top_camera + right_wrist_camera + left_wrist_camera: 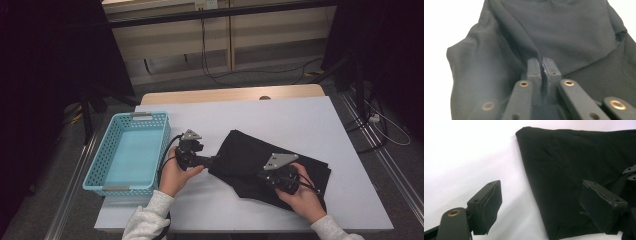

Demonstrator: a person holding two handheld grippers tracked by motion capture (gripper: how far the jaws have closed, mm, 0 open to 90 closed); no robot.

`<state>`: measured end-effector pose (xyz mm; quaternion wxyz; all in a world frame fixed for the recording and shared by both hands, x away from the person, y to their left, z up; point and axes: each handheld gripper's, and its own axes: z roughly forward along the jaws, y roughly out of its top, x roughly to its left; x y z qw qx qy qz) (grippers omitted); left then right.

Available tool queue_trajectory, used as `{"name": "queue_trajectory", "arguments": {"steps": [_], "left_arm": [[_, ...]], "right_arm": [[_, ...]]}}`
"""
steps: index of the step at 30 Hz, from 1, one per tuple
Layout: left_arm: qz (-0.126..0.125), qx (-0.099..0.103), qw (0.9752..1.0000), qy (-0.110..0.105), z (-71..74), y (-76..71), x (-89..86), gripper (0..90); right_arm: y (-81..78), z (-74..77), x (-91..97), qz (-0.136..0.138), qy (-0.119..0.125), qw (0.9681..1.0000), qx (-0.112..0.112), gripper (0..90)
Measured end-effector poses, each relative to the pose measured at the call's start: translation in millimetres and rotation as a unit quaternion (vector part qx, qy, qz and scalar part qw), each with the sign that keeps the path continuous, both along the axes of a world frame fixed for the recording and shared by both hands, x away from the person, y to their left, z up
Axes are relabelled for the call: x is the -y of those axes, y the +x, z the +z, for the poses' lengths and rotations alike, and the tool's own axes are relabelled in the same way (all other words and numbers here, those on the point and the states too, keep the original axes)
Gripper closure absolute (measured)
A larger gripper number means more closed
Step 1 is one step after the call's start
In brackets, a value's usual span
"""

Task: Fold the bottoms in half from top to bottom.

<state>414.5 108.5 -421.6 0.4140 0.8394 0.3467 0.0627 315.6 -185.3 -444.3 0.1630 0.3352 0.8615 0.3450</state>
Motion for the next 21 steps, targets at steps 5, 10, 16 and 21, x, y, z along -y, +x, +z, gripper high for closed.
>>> {"name": "queue_trajectory", "arguments": {"steps": [5, 10, 16, 21], "left_arm": [[-0.004, 0.001, 1.0, 0.0, 2.1, -0.6, 0.8, 18.1], [-0.004, -0.003, 1.0, 0.002, -0.3, 0.3, 0.9, 18.1], [-0.005, -0.005, 1.0, 0.003, -2.0, 0.9, 3.0, 17.8], [-0.004, -0.004, 1.0, 0.002, -2.1, 1.6, 3.7, 17.6]], "right_arm": [[-1.3, 8.0, 9.8, -0.004, 0.019, 0.9998, 0.009, 88.5], [-4.7, 11.1, 18.7, -0.001, 0.031, 0.9995, 0.01, 88.5], [-6.7, 12.5, 26.5, -0.007, 0.042, 0.9991, 0.009, 88.5], [-10.2, 13.2, 26.1, -0.001, 0.043, 0.9991, 0.006, 88.4]]}}
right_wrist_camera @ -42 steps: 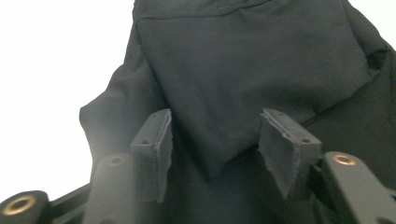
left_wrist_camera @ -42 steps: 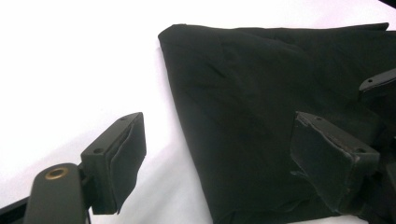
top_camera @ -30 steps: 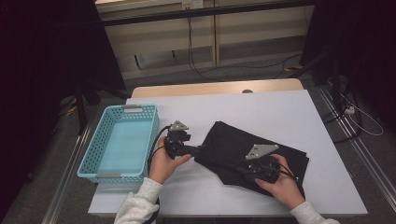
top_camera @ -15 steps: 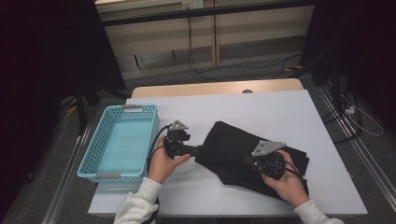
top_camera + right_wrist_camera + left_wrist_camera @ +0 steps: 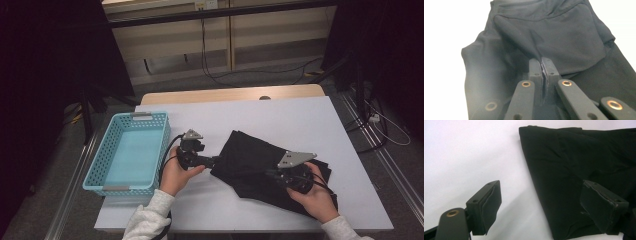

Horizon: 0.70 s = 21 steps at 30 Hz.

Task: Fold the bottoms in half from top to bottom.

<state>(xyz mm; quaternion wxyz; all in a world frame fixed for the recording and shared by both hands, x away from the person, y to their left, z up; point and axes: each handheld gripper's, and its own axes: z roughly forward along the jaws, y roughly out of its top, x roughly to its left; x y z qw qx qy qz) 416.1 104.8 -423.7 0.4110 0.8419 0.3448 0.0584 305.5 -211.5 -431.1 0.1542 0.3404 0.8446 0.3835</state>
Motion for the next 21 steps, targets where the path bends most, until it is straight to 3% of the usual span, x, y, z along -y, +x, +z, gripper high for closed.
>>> {"name": "queue_trajectory", "arguments": {"steps": [17, 21], "left_arm": [[-0.005, 0.0, 0.9999, 0.01, -0.9, 2.0, 2.7, 16.3], [-0.008, 0.003, 0.9999, 0.011, 0.5, 2.2, 3.4, 16.2]], "right_arm": [[-10.5, 2.4, 6.0, 0.002, 0.003, 1.0, -0.003, 88.4], [-12.1, 3.6, 12.4, -0.004, 0.013, 0.9999, -0.004, 88.5]]}}
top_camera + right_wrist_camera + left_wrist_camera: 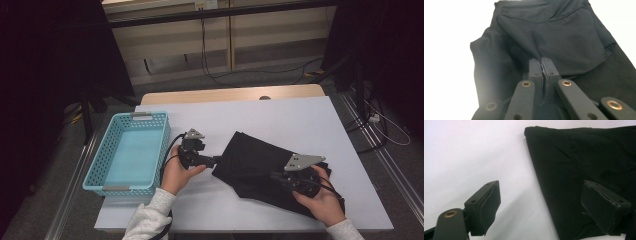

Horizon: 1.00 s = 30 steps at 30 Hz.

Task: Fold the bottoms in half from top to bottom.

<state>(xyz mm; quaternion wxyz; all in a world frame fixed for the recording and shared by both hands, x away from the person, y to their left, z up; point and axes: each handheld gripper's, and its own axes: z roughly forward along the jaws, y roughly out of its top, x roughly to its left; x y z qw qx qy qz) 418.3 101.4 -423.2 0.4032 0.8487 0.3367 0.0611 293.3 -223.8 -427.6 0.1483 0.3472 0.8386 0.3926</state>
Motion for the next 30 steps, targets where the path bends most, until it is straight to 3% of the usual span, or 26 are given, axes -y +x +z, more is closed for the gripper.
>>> {"name": "queue_trajectory", "arguments": {"steps": [30], "left_arm": [[0.0, 0.007, 1.0, 0.006, 1.6, 0.3, -1.7, 15.0]], "right_arm": [[-15.0, 2.1, 17.0, -0.006, 0.016, 0.9998, -0.007, 88.5]]}}
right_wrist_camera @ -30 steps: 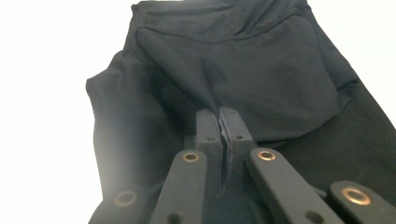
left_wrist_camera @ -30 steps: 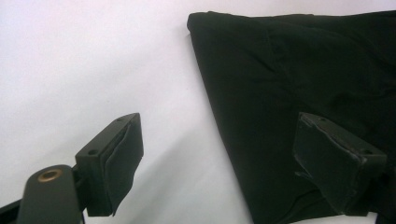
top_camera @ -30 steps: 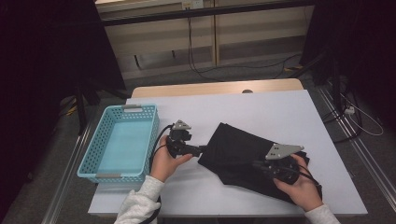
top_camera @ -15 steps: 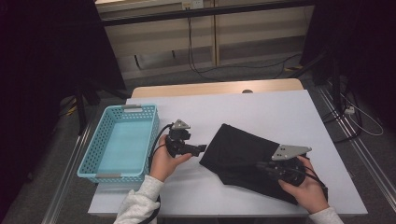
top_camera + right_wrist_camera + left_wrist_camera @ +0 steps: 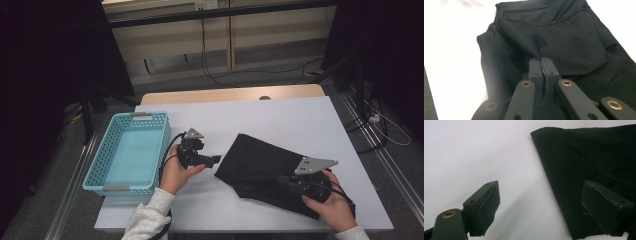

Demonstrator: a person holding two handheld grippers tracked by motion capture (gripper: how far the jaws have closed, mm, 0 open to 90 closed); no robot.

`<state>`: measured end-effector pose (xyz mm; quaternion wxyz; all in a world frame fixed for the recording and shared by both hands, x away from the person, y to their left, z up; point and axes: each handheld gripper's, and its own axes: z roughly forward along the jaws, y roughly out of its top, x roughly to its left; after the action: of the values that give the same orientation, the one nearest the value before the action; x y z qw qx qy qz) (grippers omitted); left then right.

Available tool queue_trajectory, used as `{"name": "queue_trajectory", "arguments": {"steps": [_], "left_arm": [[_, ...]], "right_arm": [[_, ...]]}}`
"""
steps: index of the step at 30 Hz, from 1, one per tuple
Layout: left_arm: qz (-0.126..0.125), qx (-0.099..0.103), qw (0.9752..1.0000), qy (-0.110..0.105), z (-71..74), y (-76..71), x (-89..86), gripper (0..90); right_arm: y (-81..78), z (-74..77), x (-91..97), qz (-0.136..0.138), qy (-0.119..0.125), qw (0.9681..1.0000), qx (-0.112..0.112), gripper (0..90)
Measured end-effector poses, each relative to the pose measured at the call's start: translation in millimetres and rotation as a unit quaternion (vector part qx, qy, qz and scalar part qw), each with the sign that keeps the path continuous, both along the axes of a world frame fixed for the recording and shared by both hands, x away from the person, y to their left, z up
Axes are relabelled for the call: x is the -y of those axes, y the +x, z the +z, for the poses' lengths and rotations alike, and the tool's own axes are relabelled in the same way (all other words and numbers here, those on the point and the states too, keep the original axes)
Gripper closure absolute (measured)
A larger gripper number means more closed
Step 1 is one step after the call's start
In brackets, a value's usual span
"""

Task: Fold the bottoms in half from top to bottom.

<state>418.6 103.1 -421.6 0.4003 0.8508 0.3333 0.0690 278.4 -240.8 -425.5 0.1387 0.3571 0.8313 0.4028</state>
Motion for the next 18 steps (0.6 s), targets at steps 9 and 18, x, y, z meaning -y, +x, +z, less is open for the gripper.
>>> {"name": "queue_trajectory", "arguments": {"steps": [9, 18], "left_arm": [[-0.001, -0.002, 1.0, -0.001, -0.5, -0.1, 0.2, 14.6], [-0.002, -0.005, 1.0, 0.002, -1.9, -0.3, 1.1, 14.6]], "right_arm": [[-4.0, 0.2, 3.6, -0.002, 0.003, 1.0, -0.001, 88.4], [-9.4, 1.1, 8.8, -0.003, 0.004, 1.0, -0.002, 88.5]]}}
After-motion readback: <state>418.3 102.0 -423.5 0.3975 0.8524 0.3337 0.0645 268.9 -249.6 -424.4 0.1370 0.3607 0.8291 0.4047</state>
